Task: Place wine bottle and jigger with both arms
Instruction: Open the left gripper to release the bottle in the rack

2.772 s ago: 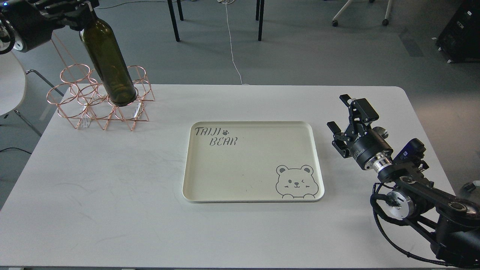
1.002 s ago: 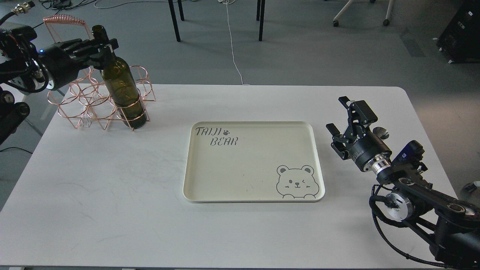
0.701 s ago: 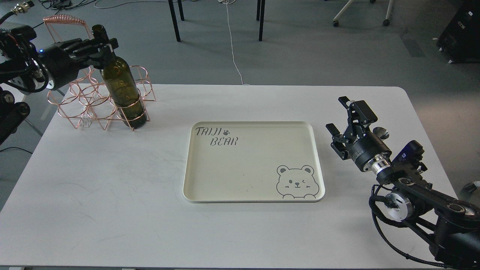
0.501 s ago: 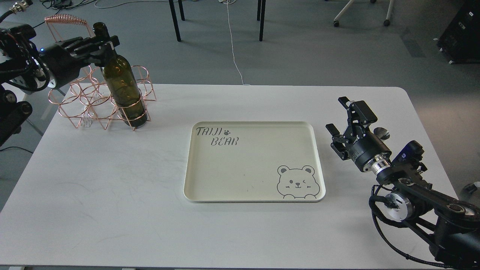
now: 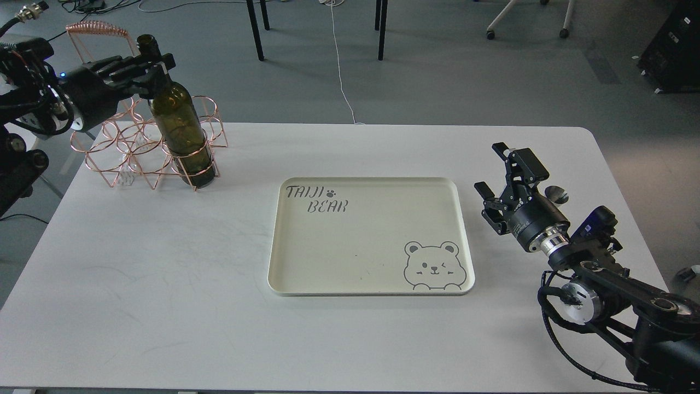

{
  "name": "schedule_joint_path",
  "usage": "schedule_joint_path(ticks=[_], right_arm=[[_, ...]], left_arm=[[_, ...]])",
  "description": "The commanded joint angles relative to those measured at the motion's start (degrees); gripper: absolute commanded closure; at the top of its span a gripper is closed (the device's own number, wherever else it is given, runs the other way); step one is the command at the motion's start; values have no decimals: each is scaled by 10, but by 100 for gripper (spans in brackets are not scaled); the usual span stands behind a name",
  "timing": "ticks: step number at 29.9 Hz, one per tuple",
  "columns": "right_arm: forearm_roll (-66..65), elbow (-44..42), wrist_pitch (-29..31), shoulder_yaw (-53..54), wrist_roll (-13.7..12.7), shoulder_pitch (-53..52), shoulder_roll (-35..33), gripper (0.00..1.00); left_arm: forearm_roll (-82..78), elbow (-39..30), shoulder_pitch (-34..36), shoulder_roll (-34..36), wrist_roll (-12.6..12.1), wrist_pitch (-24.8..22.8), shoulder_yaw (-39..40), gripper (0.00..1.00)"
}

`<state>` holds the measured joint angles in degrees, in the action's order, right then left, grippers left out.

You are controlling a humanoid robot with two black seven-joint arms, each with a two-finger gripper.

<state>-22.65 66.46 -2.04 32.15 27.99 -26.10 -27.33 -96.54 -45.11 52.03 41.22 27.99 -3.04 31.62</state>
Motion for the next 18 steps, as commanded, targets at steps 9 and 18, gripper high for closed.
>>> schedule_joint_path(ticks=[9,18], right_arm=[[0,1,-1,-1,0,0,0,1],[0,0,-1,-1,0,0,0,1]], left_arm=[[-2,2,0,3,0,4,-11,100],[7,10,2,0,0,21,-11,6]])
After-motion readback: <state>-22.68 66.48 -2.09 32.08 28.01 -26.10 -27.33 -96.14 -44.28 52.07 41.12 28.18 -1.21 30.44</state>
